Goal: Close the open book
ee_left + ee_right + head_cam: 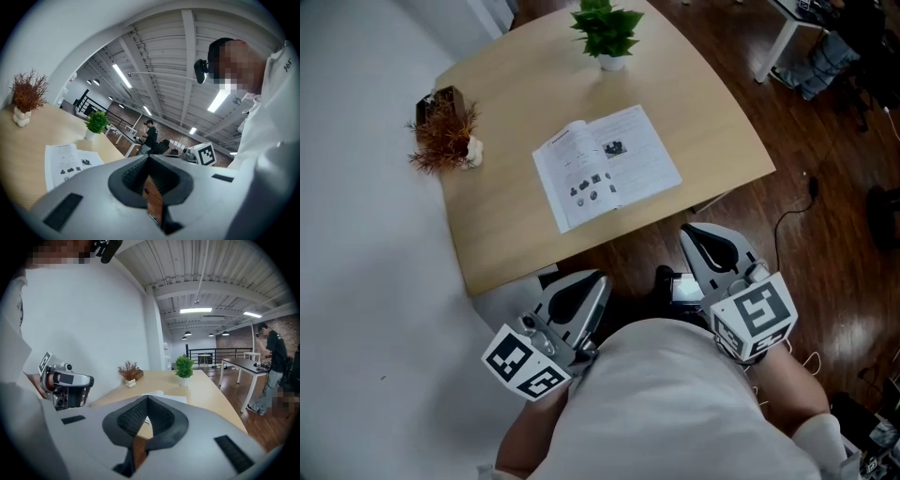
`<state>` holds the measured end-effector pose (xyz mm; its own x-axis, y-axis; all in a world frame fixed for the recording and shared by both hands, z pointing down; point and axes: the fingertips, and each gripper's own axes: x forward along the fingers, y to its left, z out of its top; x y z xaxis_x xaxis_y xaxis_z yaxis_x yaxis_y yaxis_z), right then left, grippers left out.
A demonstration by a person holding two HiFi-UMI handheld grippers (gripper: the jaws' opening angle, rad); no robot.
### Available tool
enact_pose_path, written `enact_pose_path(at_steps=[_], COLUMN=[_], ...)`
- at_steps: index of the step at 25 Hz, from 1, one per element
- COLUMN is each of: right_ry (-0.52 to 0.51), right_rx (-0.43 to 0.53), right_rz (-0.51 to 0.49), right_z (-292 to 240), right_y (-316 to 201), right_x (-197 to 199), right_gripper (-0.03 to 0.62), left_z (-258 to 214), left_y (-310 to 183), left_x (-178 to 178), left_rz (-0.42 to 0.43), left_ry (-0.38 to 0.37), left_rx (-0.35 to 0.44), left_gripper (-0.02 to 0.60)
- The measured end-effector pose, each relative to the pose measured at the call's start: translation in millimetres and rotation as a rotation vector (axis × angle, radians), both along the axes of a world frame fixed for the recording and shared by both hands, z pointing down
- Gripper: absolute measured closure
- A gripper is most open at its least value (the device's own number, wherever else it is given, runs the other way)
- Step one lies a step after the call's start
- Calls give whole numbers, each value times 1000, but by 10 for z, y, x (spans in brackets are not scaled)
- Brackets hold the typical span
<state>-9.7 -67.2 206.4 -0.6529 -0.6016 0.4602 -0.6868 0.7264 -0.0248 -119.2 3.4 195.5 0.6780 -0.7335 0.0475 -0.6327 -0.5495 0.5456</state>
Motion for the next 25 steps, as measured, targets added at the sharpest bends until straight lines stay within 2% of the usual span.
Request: enact_pose_path(at_steps=[6,12,25], right_ry=[-9,-16,-12], right_rx=[-6,1,20], right_rz=[-28,-37,15], right_z=[-63,-114,-200], right_y=[58,63,12], right_x=[-36,-38,178], right_gripper=[592,592,592], left_z=[-87,-101,-41], left_y=[9,24,138], left_x=[-4,-40,56], left_rz=[-17,-37,-17], left_ry=[-39,-42,-33], left_rx=[24,27,3], left_gripper=[583,583,583])
